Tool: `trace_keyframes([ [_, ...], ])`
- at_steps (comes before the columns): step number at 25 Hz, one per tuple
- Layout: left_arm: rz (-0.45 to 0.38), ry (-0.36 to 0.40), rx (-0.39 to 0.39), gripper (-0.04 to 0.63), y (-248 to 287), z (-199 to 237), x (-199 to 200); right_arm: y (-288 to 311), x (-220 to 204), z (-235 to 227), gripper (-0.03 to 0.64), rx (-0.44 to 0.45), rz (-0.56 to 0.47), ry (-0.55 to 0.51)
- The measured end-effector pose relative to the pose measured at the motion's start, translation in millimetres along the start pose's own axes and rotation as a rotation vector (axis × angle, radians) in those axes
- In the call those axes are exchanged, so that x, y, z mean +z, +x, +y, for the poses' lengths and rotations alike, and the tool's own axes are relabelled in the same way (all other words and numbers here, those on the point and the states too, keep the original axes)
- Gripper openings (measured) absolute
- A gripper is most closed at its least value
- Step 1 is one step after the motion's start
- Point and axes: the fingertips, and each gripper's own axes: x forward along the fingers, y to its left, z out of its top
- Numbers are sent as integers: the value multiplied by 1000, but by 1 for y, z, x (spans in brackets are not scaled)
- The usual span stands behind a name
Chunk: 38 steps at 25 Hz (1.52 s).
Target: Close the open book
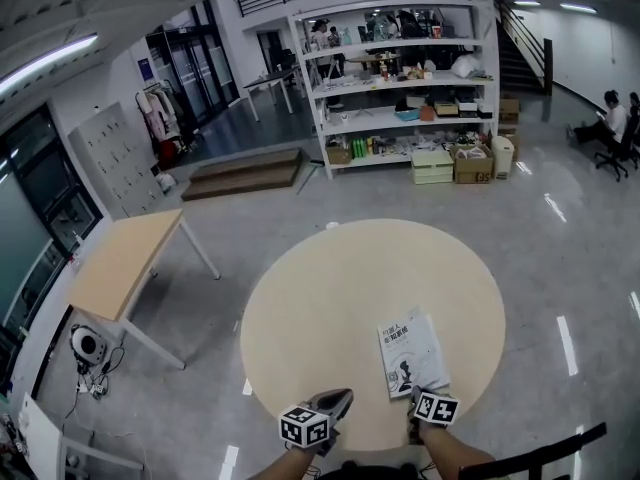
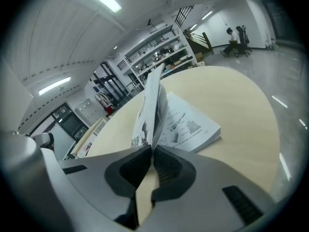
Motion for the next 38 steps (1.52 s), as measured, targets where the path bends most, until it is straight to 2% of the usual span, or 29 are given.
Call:
trace_keyframes([
  [7,-36,-2,-5,-2,-9,-3,4,6,-8,-7,29,7,90,114],
  [13,-77,-38,-1,-1,-19,0,8,-6,-18,-19,48,-13,127,143],
  [19,-120,-45,8,-2,-21,8,17,-25,0,-18,48,16,75,129],
  [23,-154,-31,-1,-2,-29,6,35,-52,41,10,46,100,-9,115],
  [25,-169,-10,-18,-1,-35,3,46,-67,67,28,46,148,-61,71],
  [31,-245,54,-69,-1,-55,-11,78,-120,127,84,45,284,-205,-173],
  [34,-260,101,-99,-2,-58,-23,95,-142,147,105,3,298,-251,-317],
  [38,-290,135,-126,-1,-65,-41,112,-165,161,122,0,287,-300,-455],
])
